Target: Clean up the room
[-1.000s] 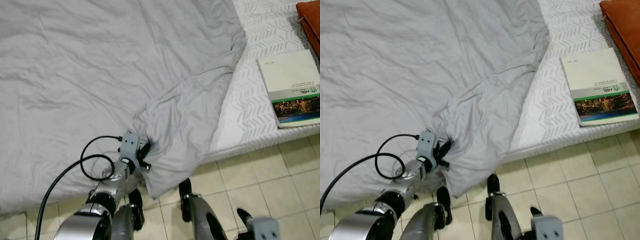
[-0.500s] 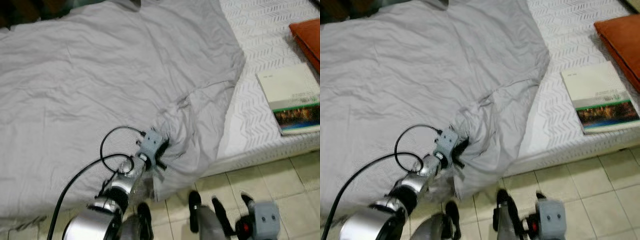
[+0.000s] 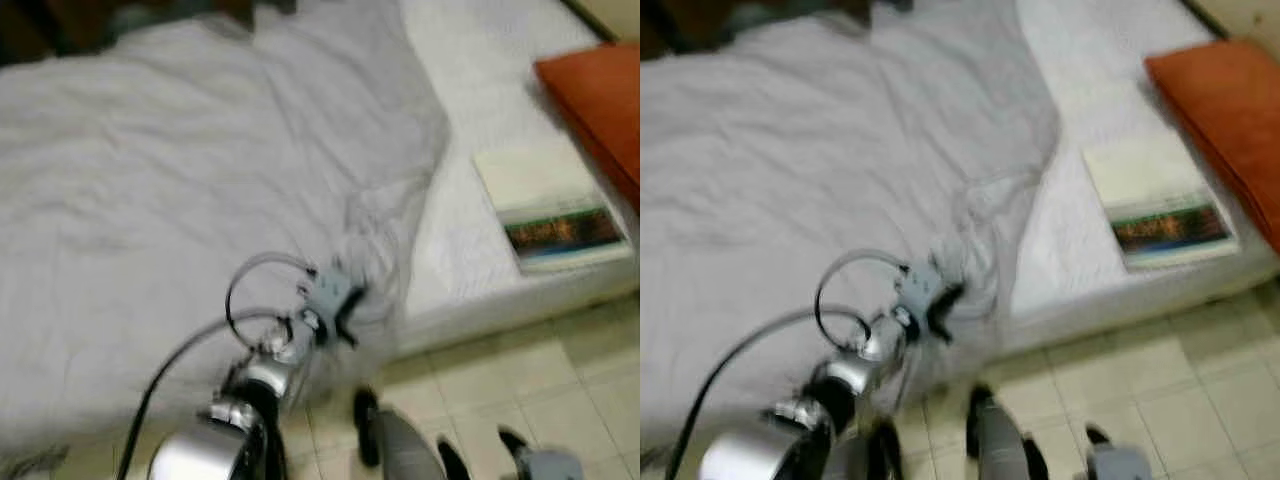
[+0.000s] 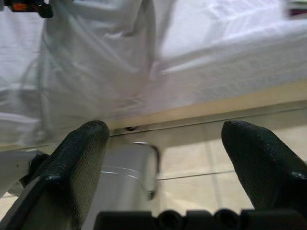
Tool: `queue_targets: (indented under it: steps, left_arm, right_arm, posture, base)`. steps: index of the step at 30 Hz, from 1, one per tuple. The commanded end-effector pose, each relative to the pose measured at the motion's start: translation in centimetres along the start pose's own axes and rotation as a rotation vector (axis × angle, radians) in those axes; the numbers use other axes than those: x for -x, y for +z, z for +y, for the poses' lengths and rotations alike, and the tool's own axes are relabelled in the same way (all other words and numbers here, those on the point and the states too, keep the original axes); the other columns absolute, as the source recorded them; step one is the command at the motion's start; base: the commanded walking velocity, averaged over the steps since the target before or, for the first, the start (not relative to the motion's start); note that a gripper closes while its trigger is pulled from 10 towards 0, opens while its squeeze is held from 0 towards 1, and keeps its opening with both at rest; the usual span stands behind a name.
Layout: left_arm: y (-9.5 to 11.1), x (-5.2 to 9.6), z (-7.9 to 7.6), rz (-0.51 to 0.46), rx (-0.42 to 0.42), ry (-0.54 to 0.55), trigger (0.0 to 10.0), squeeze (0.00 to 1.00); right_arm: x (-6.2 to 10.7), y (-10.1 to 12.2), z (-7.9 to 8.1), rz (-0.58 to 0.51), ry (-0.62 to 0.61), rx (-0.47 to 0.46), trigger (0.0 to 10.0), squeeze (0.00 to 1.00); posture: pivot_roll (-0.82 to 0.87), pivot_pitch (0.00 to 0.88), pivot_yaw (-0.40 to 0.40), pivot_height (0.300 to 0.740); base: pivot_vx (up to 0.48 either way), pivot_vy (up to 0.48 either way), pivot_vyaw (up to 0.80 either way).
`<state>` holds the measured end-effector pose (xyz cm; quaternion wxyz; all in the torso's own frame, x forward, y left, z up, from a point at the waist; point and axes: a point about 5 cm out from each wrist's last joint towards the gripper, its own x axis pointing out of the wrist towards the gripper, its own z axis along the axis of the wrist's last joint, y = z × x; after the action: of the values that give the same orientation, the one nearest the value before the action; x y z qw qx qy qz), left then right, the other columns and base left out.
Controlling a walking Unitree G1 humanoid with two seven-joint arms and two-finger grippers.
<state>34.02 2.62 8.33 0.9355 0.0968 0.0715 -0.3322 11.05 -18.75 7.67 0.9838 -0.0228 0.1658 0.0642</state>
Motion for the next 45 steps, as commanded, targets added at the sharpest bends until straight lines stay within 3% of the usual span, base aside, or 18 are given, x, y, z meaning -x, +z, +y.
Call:
queue_targets:
  steps: [1,8,10,13,14,17,31,41,45]
  left_arm:
    - [-0.7,-0.1,-1.4,0.030,0.009,-0.035,10.0,0.00]
    - [-0.7,-0.3,-2.7,0.024,0.014,-0.099,10.0,0.00]
    - [-0.7,-0.4,-4.7,0.004,0.017,-0.214,10.0,0.00]
    - [-0.8,-0.4,-5.2,0.004,0.005,-0.241,10.0,0.00]
    - [-0.9,-0.4,-6.6,0.012,-0.015,-0.286,10.0,0.00]
    - [-1.4,-0.4,-8.2,0.029,-0.034,-0.342,10.0,0.00]
    - [-2.8,0.7,-11.4,0.035,-0.145,-0.492,10.0,0.00]
    - [-2.9,0.6,-11.2,0.043,-0.126,-0.460,10.0,0.00]
    - [-2.9,0.6,-11.6,0.053,-0.163,-0.479,10.0,0.00]
  right_arm:
    - [0.4,-0.5,0.4,0.029,0.007,-0.019,10.0,0.00]
    - [0.4,-0.7,0.6,0.037,0.010,-0.020,10.0,0.00]
    - [0.3,-0.8,0.6,0.041,0.014,-0.020,10.0,0.00]
    - [0.3,-0.8,0.6,0.042,0.015,-0.020,10.0,0.00]
    - [0.3,-0.9,0.7,0.044,0.019,-0.020,10.0,0.00]
    - [0.2,-1.0,0.7,0.047,0.024,-0.020,10.0,0.00]
    - [0.4,-1.5,0.8,0.067,0.036,-0.022,10.0,0.00]
    - [0.5,-1.7,0.7,0.070,0.042,-0.021,10.0,0.00]
    - [0.4,-1.8,0.8,0.071,0.048,-0.021,10.0,0.00]
  posture:
    - [-0.40,0.349,0.078,0.740]
    - [-0.40,0.354,0.083,0.740]
    - [-0.39,0.359,0.084,0.740]
    - [-0.39,0.359,0.084,0.740]
    - [-0.39,0.360,0.084,0.740]
    - [-0.39,0.362,0.083,0.740]
    - [-0.38,0.363,0.086,0.740]
    - [-0.38,0.361,0.083,0.740]
    - [-0.38,0.360,0.082,0.740]
  base:
    - [0.000,-0.480,0.00]
    - [0.000,0.000,0.00]
    - [0.000,0.000,0.00]
    - [0.000,0.000,0.00]
    - [0.000,0.000,0.00]
    - [0.000,0.000,0.00]
    - [0.000,0.000,0.00]
    - [-0.177,-0.024,0.00]
    - [0.000,0.000,0.00]
